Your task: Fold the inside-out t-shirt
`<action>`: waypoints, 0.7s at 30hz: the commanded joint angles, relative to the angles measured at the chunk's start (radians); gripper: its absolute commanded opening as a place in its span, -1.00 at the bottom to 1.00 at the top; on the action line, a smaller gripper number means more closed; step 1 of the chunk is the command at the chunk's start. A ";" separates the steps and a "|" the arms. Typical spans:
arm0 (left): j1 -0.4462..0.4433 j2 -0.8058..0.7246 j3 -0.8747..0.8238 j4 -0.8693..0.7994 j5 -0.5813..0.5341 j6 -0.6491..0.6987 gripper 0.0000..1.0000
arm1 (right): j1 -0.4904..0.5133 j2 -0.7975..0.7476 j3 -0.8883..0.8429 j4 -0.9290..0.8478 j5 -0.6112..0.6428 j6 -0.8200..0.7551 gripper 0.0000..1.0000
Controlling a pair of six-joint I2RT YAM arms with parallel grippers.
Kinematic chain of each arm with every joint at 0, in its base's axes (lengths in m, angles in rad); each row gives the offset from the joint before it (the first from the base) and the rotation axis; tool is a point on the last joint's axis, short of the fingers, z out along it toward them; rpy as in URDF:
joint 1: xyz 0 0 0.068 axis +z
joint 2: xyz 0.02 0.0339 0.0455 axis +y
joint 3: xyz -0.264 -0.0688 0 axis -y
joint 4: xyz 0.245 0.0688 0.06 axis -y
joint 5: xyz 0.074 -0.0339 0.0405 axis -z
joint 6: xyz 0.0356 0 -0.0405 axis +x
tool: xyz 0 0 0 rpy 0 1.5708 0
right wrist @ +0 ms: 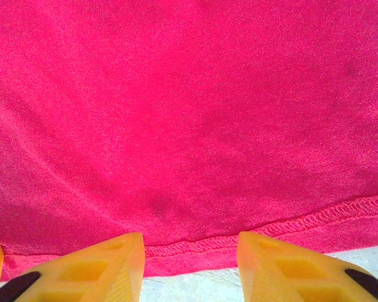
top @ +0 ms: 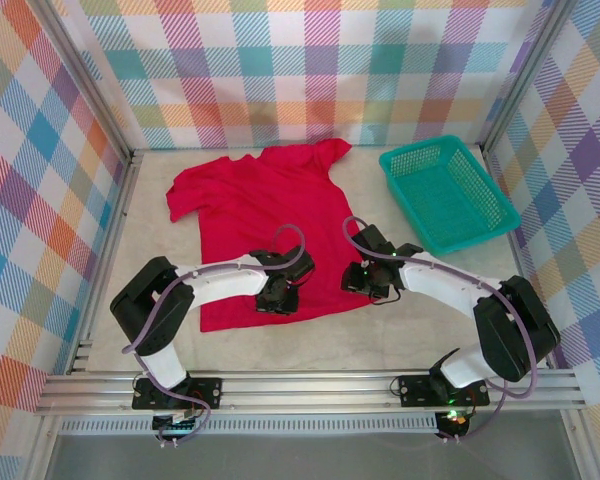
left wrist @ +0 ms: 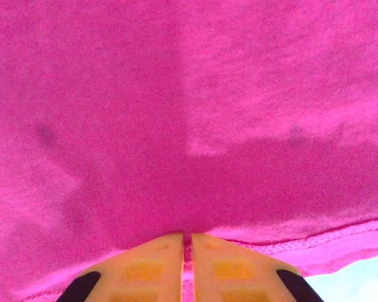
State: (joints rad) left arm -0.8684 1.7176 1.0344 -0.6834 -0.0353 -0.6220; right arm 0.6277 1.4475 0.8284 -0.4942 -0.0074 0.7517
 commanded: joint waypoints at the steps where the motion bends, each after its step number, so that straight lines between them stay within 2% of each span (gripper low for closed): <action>1: -0.010 -0.012 0.030 -0.050 -0.031 -0.008 -0.89 | -0.002 0.007 0.013 -0.017 0.005 -0.003 -0.13; 3: -0.009 -0.015 0.038 -0.062 -0.043 -0.008 -1.00 | -0.003 0.008 0.017 -0.018 0.003 -0.005 -0.13; 8: -0.011 -0.018 0.042 -0.070 -0.032 -0.006 -1.00 | -0.002 0.005 0.023 -0.027 0.006 -0.011 -0.13; 12: -0.022 -0.030 0.042 -0.066 -0.020 -0.016 -0.36 | -0.002 0.008 0.023 -0.027 0.007 -0.012 -0.13; 14: -0.031 -0.032 0.042 -0.059 -0.023 -0.023 -0.21 | -0.002 0.014 0.022 -0.022 0.004 -0.012 -0.13; 18: -0.032 -0.003 0.051 -0.049 -0.040 -0.028 -0.15 | -0.002 0.027 0.021 -0.008 -0.011 -0.011 -0.13; 21: -0.032 0.039 0.059 -0.032 -0.038 -0.030 -0.21 | -0.002 0.034 0.021 -0.008 -0.013 -0.011 -0.13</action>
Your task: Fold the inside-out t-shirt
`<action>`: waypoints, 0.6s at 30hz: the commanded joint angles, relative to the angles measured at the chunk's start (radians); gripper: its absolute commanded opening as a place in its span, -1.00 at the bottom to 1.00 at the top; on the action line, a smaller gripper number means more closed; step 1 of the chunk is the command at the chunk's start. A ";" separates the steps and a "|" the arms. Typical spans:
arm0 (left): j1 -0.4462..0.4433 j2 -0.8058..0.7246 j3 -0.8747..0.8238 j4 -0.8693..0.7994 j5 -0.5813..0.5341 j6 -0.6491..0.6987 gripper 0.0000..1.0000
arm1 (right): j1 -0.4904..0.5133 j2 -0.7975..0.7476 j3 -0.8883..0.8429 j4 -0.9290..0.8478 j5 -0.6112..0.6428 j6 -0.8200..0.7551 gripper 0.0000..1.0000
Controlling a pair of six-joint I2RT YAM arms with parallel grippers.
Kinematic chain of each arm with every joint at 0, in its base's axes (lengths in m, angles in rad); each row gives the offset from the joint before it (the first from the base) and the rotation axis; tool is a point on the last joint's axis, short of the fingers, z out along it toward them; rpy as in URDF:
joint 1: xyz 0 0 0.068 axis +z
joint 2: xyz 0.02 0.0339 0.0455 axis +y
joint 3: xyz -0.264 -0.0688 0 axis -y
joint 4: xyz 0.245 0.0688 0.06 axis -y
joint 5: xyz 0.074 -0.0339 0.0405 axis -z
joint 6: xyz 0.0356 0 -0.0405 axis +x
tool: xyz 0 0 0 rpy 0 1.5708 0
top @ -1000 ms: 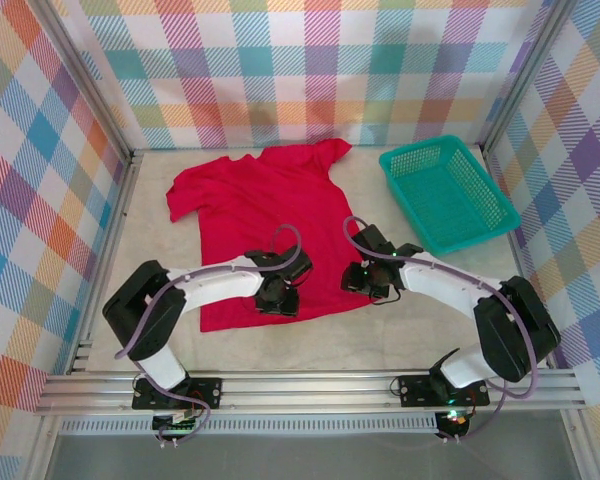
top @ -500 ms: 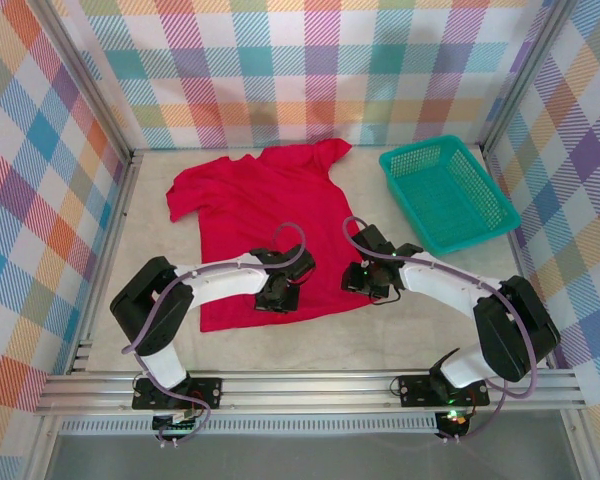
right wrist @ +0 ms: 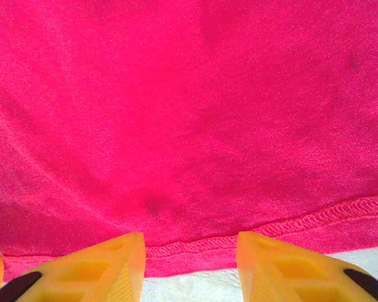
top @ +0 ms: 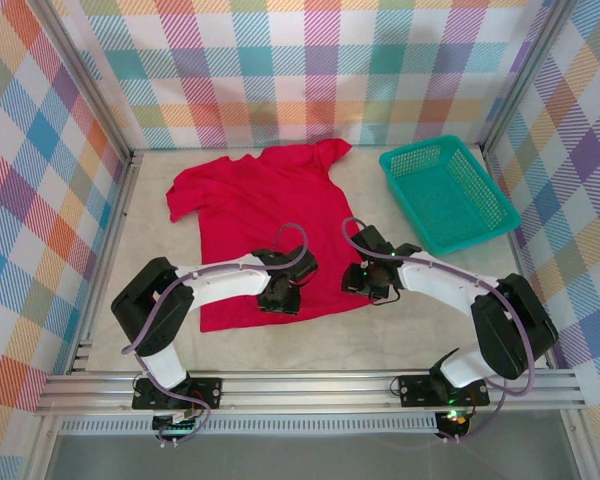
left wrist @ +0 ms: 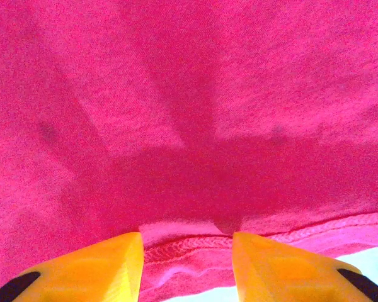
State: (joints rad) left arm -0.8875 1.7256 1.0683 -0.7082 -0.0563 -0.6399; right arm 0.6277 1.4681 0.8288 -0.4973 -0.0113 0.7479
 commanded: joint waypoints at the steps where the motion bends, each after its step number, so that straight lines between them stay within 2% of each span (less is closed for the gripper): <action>1: -0.013 0.047 0.025 -0.002 -0.017 -0.013 -0.29 | -0.002 0.013 0.021 -0.006 -0.007 -0.008 -0.13; 5: -0.014 0.075 0.021 -0.005 -0.023 -0.020 -0.66 | -0.003 0.006 0.018 -0.012 -0.003 -0.010 -0.14; 11: -0.014 0.048 0.035 -0.057 -0.066 -0.027 -0.95 | -0.002 0.001 0.018 -0.012 -0.007 -0.012 -0.15; 13: -0.015 0.034 0.052 -0.083 -0.076 -0.027 -0.94 | -0.002 0.004 0.020 -0.013 -0.007 -0.014 -0.16; 18: -0.014 0.023 0.080 -0.109 -0.076 -0.020 -0.75 | -0.002 0.014 0.024 -0.014 -0.008 -0.018 -0.15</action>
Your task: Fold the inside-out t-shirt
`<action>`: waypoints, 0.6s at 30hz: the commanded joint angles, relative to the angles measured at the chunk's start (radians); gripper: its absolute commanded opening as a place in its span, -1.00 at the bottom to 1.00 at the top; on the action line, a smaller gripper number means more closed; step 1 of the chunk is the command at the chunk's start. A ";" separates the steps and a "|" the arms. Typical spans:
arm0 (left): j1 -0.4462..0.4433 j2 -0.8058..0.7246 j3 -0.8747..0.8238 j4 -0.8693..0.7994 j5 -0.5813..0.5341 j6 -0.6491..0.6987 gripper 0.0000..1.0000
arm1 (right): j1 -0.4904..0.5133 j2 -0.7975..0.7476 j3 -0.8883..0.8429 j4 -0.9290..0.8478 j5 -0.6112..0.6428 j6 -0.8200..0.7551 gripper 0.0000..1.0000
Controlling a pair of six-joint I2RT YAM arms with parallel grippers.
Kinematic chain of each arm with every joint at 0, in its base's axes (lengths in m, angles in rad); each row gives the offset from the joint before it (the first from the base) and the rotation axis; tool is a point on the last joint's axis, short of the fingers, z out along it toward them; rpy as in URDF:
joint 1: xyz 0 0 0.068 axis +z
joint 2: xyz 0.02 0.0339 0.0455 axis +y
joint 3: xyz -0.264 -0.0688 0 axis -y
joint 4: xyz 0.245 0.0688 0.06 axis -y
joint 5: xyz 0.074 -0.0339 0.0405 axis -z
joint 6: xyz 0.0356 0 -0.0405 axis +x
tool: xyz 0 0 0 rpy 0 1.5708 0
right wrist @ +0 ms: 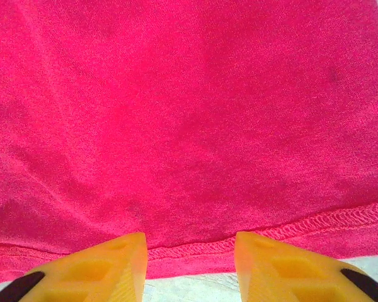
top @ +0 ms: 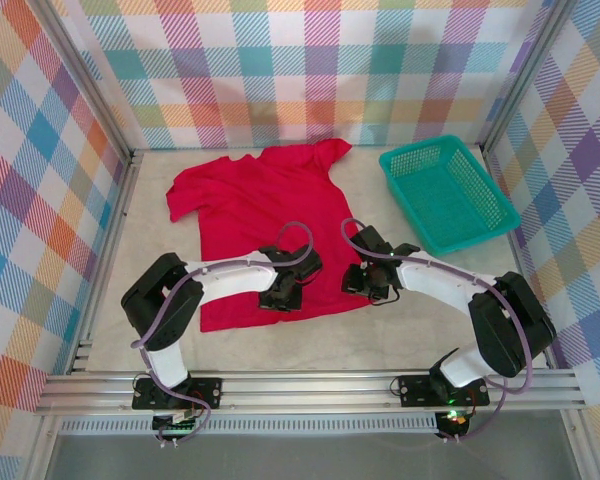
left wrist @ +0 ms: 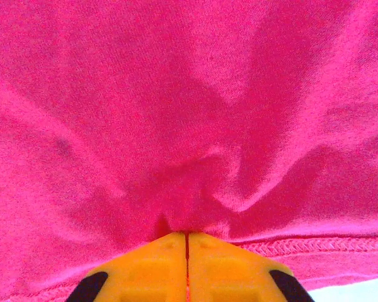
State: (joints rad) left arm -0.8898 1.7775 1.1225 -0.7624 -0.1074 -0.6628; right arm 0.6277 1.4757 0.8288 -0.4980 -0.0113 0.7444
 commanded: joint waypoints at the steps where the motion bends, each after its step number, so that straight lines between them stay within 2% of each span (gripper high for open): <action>1: -0.012 -0.027 0.025 -0.052 -0.021 0.005 -0.74 | -0.002 0.006 0.023 -0.014 -0.009 -0.014 -0.15; 10: -0.017 0.020 0.013 -0.030 0.001 0.002 -0.75 | -0.002 -0.005 0.023 -0.030 0.005 -0.022 -0.15; 18: -0.019 0.010 0.016 -0.039 -0.001 0.003 -0.62 | -0.002 0.008 0.033 -0.023 0.001 -0.022 -0.15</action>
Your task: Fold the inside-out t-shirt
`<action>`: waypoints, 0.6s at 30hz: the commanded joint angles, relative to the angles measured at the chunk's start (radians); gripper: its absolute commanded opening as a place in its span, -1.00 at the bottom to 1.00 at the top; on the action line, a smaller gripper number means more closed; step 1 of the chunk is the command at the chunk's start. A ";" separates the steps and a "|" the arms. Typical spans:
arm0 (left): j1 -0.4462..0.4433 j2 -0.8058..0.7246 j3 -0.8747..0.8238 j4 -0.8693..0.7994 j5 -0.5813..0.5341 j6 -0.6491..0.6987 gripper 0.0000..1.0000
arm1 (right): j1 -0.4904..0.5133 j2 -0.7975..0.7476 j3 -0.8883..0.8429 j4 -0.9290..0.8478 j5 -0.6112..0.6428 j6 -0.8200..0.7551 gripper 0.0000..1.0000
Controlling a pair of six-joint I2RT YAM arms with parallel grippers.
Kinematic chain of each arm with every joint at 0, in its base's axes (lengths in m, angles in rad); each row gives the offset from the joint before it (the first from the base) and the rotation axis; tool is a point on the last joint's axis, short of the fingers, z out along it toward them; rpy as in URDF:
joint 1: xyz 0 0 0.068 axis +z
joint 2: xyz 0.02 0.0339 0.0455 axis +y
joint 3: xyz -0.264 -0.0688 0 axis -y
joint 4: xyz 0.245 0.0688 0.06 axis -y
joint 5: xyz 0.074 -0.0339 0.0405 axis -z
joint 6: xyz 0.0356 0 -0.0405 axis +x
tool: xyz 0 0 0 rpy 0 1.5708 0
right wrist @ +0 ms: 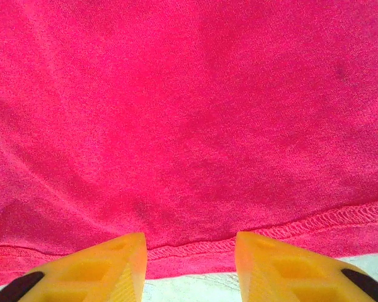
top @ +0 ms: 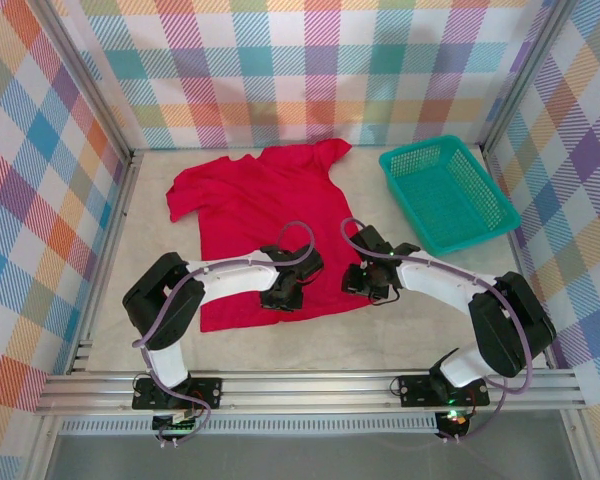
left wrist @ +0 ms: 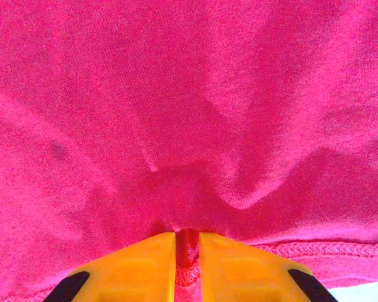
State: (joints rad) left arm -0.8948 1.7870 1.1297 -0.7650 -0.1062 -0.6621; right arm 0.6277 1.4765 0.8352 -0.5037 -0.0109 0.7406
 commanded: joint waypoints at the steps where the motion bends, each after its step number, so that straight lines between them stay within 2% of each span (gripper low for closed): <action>1: -0.015 0.000 0.008 -0.037 -0.004 0.002 -0.63 | -0.002 0.008 0.027 -0.019 0.000 -0.018 -0.15; 3: -0.015 0.003 0.008 -0.039 -0.006 0.001 -0.74 | -0.002 0.008 0.028 -0.019 0.000 -0.018 -0.15; 8: -0.019 0.005 0.012 -0.049 -0.016 -0.001 -0.78 | -0.002 0.012 0.030 -0.019 -0.001 -0.021 -0.14; 13: -0.024 0.005 0.024 -0.072 -0.032 -0.002 -0.99 | -0.002 0.020 0.033 -0.016 -0.006 -0.021 -0.15; 18: -0.030 -0.003 0.048 -0.118 -0.063 -0.003 -1.00 | -0.004 0.028 0.038 -0.013 -0.009 -0.023 -0.15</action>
State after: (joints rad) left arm -0.9085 1.7870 1.1423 -0.8135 -0.1307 -0.6628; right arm 0.6277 1.4944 0.8474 -0.5091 -0.0113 0.7403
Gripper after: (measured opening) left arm 0.060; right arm 0.426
